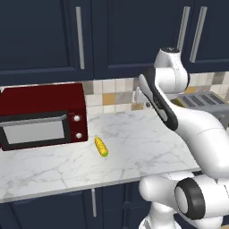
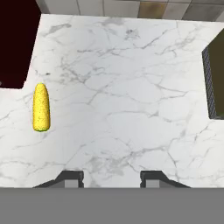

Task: Place the corn in the correct fridge rack based on whether it is a fruit or vegetable. Finally, close the fridge door.

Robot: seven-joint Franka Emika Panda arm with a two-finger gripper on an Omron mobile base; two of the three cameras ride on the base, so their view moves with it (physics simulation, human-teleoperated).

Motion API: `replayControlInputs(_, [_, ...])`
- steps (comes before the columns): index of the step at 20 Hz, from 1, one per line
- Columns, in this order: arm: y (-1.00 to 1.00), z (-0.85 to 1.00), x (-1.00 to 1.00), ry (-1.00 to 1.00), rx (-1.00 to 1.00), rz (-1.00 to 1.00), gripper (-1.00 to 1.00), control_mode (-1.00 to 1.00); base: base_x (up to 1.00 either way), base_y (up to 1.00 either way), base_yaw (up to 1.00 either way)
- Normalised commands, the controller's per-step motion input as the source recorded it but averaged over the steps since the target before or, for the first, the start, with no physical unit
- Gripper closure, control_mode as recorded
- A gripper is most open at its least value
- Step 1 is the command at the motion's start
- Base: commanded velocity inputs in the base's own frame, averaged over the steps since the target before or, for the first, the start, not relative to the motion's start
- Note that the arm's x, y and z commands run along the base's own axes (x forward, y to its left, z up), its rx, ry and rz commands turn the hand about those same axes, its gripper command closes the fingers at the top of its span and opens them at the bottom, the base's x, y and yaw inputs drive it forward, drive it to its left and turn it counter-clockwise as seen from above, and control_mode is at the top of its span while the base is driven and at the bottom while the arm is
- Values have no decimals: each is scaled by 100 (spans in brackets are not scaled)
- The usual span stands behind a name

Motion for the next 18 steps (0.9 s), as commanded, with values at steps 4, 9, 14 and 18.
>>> replayControlInputs(4, [27, -11, -55, -2, -5, 4, -100, -100, 0, 0, 0])
replayControlInputs(9, [99, -57, -27, 3, -34, 0, -100, -100, 0, 0, 0])
replayControlInputs(14, [100, -99, 22, 23, -27, -2, -100, -100, 0, 0, 0])
replayControlInputs(18, [49, -100, 49, 23, 1, 0, -100, -100, 0, 0, 0])
